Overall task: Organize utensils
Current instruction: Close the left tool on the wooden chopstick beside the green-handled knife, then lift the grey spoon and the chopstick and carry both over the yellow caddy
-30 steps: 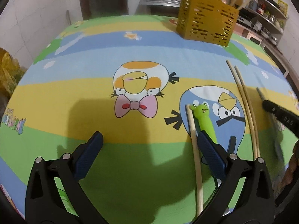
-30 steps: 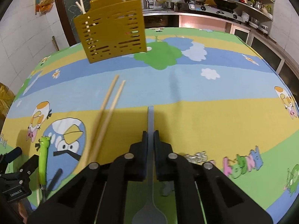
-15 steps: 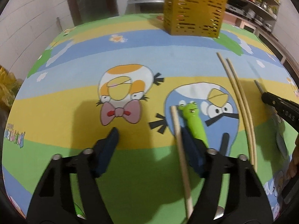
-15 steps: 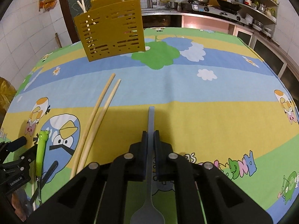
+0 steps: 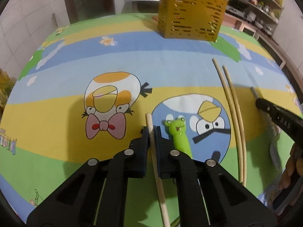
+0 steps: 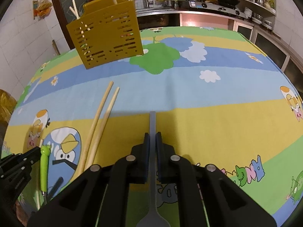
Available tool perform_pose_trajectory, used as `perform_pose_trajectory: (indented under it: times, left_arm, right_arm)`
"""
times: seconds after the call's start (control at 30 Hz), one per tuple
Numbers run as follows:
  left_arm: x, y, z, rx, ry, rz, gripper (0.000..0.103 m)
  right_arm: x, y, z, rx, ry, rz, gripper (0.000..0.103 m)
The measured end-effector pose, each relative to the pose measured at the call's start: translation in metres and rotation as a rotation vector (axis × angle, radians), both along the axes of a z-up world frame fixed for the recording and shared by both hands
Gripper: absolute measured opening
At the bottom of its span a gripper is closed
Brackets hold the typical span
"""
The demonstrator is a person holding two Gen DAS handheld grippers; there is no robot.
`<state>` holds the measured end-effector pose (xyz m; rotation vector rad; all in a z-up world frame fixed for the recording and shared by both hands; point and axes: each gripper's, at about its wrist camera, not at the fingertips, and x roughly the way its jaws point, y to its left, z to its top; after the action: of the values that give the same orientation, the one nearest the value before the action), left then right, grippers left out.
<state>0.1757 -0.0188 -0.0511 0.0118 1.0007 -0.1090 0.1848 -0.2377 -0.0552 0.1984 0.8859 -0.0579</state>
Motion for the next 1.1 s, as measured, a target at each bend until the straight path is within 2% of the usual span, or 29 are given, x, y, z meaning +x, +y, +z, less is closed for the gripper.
perform_pose_trajectory:
  times: [0.1, 0.2, 0.5, 0.63, 0.83, 1.0, 1.1]
  left_arm:
    - [0.003, 0.005, 0.003, -0.027, -0.002, 0.019, 0.005]
    - [0.002, 0.013, 0.017, -0.054, -0.053, 0.048, 0.005]
    - [-0.015, 0.025, 0.091, -0.069, -0.318, 0.078, 0.005]
    - [-0.024, 0.027, 0.117, -0.060, -0.442, 0.099, 0.004]
    - [-0.037, 0.026, 0.136, -0.070, -0.576, 0.101, 0.004]
    - [-0.039, 0.022, 0.137, -0.062, -0.622, 0.087, 0.004]
    - [-0.039, 0.018, 0.143, -0.053, -0.643, 0.079, 0.005]
  right_arm:
    - [-0.006, -0.001, 0.008, 0.021, -0.051, 0.003, 0.007]
    - [-0.013, -0.003, 0.023, 0.032, -0.127, -0.003, 0.007]
    - [-0.034, -0.004, 0.067, 0.030, -0.380, -0.014, 0.007]
    - [-0.040, -0.003, 0.079, 0.021, -0.448, -0.012, 0.007]
    - [-0.044, 0.000, 0.085, -0.015, -0.496, -0.010, 0.007]
    - [-0.043, -0.004, 0.080, 0.000, -0.499, -0.020, 0.007]
    - [-0.045, -0.006, 0.087, 0.006, -0.527, -0.019, 0.007]
